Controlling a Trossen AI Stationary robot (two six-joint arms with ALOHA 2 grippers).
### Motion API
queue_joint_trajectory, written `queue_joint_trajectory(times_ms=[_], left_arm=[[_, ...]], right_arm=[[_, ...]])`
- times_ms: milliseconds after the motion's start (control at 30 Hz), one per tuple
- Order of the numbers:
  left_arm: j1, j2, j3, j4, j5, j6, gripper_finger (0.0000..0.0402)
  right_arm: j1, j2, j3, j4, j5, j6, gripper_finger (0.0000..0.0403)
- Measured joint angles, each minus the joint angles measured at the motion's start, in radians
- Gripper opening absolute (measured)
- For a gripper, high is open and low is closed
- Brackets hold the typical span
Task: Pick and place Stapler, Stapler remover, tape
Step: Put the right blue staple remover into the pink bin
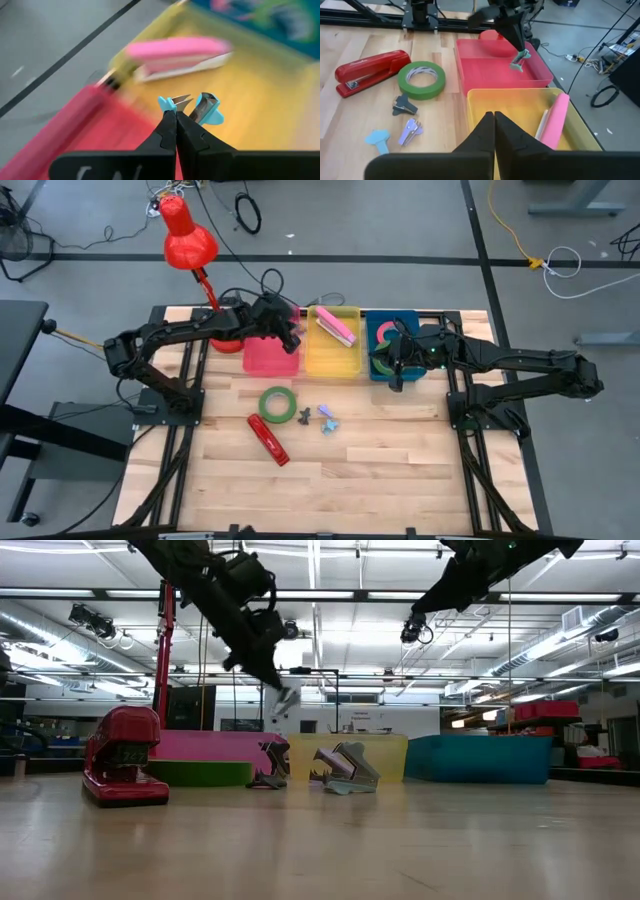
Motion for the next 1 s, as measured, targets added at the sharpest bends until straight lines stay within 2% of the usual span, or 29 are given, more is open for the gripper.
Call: queue_joint_trajectory(times_ms=[167, 367, 767, 1000], left_arm=[[0.03, 0.0, 0.0, -0.1, -0.138, -0.052, 0.0], [0.062, 0.001, 0.0, -0.144, -0.209, -0.075, 0.0], [0.114, 0.002, 0.0, -0.203, -0.188, -0.102, 0.0], [0.142, 0.002, 0.0, -0.247, -0.079, -0.128, 0.0]], right_arm=[[0.0, 0.0, 0.0, 0.002, 0.0, 0.0, 0.0002], [0.0, 0.0, 0.0, 0.003, 0.0, 0.0, 0.0002], [0.0, 0.0, 0.0, 0.002, 0.0, 0.0, 0.0002], [0.0, 0.0, 0.0, -0.005, 0.0, -0.007, 0.0002]])
